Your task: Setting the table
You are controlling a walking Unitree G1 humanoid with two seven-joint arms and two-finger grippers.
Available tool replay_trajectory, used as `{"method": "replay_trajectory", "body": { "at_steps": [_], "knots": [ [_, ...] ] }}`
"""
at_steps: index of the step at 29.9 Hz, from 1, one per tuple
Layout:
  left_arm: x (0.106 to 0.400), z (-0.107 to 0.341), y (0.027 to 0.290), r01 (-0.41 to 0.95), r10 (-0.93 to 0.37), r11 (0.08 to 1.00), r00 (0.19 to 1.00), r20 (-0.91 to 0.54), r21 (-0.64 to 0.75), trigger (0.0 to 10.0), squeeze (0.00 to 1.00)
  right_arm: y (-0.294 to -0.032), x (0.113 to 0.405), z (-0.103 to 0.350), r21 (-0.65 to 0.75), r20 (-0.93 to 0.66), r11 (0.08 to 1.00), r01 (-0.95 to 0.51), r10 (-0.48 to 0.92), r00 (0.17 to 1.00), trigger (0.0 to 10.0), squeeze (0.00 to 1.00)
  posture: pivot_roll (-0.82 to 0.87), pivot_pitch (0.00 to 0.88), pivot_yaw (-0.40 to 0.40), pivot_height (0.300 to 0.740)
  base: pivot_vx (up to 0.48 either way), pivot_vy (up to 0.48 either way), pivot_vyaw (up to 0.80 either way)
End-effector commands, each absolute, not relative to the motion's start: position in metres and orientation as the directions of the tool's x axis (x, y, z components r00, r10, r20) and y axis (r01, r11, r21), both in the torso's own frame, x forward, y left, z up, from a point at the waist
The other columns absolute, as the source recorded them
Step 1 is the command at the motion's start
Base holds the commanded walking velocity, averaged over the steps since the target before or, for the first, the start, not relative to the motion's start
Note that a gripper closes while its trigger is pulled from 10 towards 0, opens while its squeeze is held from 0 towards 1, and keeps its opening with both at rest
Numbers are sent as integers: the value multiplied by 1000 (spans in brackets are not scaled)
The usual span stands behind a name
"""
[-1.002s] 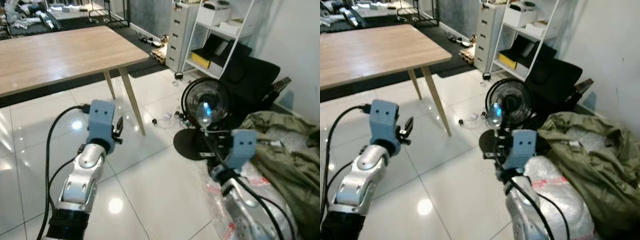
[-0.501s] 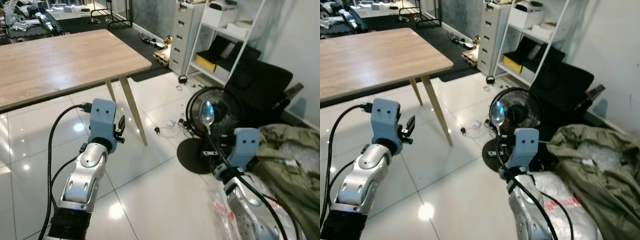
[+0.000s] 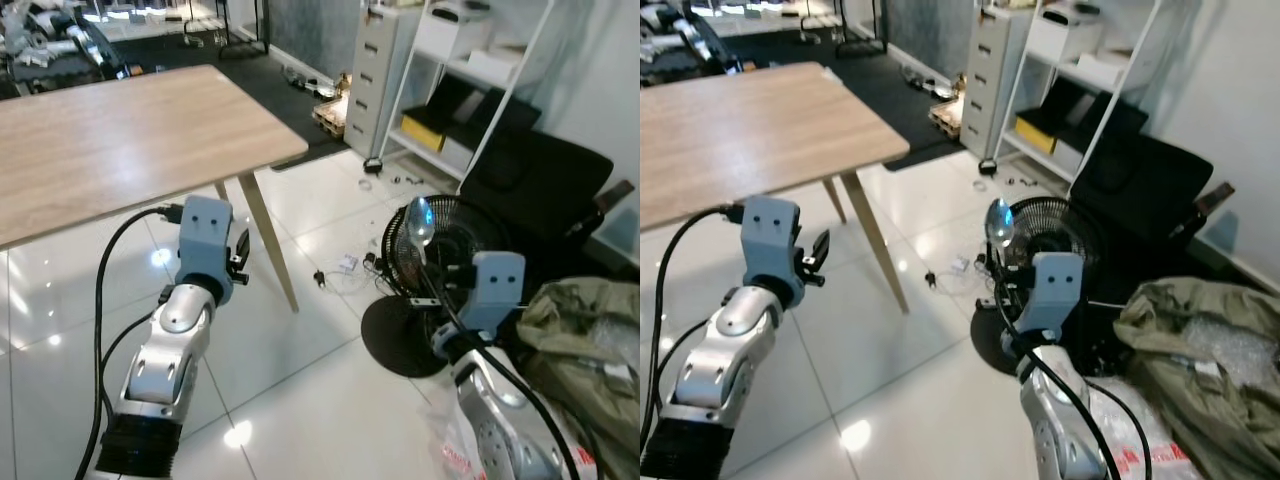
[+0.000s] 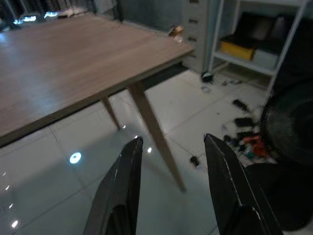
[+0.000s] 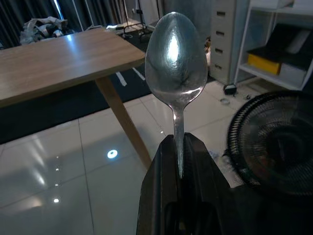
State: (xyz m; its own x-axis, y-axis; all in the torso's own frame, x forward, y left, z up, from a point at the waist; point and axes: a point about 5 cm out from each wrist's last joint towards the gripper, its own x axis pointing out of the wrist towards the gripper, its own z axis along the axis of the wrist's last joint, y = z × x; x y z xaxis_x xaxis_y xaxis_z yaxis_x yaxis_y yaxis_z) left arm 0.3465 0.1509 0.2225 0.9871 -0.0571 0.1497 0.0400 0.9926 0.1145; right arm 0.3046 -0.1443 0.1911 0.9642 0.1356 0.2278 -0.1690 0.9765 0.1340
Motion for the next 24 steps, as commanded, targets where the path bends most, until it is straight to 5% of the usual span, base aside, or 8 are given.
{"method": "replay_trajectory", "body": {
  "at_steps": [1,24],
  "knots": [
    [346,217,153,32,-47,992,991,128,119,10000,118,-145,305,188,123,217,979,-161,132,967,10000,0,91,144,62,740,480,0,0],
    [346,217,153,33,-48,992,990,131,120,10000,122,-147,307,188,120,219,982,-148,119,968,10000,0,95,130,59,740,480,0,0]
  ]
}}
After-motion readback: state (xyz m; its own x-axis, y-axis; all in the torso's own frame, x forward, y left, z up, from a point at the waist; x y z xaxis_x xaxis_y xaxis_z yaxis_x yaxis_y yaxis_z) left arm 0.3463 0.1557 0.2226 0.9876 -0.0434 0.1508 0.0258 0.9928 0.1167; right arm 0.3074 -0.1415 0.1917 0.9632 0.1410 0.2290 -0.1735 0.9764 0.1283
